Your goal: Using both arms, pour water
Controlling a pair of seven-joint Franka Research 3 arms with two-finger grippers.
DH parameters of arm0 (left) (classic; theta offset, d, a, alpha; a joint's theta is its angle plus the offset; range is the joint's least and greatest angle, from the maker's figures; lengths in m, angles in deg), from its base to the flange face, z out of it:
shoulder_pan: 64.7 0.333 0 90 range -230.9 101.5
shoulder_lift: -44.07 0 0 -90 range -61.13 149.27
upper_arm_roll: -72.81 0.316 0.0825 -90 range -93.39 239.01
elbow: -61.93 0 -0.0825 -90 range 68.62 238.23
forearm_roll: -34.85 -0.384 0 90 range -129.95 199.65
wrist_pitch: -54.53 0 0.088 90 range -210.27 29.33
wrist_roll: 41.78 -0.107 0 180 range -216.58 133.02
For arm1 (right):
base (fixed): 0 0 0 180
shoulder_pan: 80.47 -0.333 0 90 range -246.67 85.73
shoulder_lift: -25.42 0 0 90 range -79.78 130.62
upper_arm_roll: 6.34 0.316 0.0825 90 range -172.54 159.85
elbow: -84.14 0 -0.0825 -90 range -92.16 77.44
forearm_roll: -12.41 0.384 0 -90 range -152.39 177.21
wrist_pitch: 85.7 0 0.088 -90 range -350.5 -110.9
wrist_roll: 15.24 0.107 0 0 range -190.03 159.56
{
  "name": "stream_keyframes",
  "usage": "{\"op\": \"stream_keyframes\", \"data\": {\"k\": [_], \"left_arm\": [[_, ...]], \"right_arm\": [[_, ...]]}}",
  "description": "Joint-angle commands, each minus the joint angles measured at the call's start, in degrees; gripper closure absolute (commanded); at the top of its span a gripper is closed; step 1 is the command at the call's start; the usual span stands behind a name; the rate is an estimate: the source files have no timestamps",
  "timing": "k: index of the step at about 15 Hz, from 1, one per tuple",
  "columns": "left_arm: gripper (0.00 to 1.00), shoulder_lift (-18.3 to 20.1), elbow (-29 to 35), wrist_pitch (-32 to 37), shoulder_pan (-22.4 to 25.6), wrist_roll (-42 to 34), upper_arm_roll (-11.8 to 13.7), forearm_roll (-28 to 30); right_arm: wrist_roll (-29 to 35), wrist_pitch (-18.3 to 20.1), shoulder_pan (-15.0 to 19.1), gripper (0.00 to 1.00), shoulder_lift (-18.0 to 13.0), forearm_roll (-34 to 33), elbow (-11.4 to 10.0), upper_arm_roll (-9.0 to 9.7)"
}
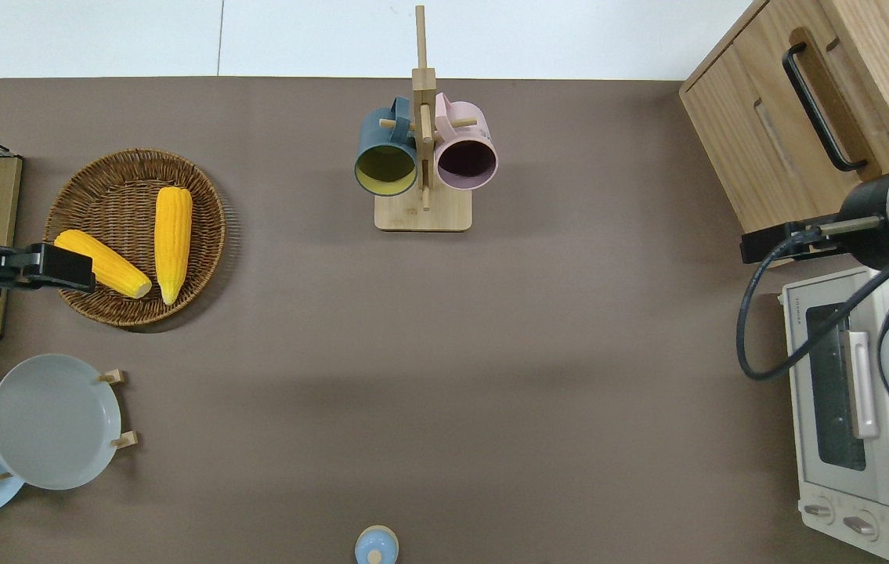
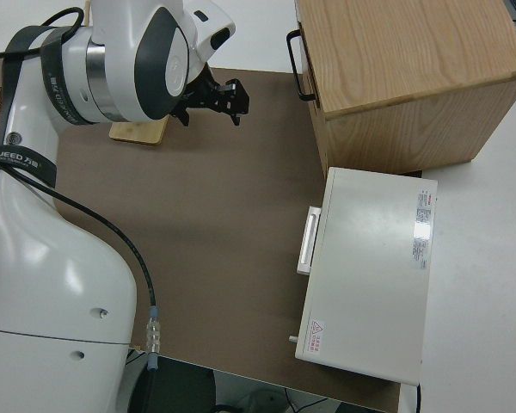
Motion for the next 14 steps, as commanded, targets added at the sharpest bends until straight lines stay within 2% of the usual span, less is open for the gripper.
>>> {"op": "stream_keyframes", "data": {"k": [1, 3, 7, 11, 14], "left_arm": [[0.0, 0.4, 0.2, -0.2, -0.6, -0.3, 0.4, -0.2], [0.0, 0.4, 0.2, -0.2, -0.1, -0.2, 0.7, -0.1], [0.0, 0.4, 0.2, -0.5, 0.2, -3.3, 1.7, -0.2], [0.0, 0.1, 0.2, -1.1, 2.8, -6.9, 2.4, -0.4], [0.0, -0.1, 0.2, -1.9, 6.4, -9.8, 2.4, 0.0]], "right_arm": [[-0.2, -1.6, 0.7, 0.017, -1.5, 0.8, -2.1, 0.41], [-1.0, -1.7, 0.7, 0.017, -1.5, 0.7, -2.1, 0.49], [-7.1, -6.2, 0.4, 0.017, -1.2, 0.8, -2.4, 0.84], [-14.4, -11.0, 0.4, 0.017, -0.6, 0.2, -2.8, 5.23], [-20.0, -14.3, 0.4, 0.017, 0.0, -3.3, -3.2, 9.27]]}}
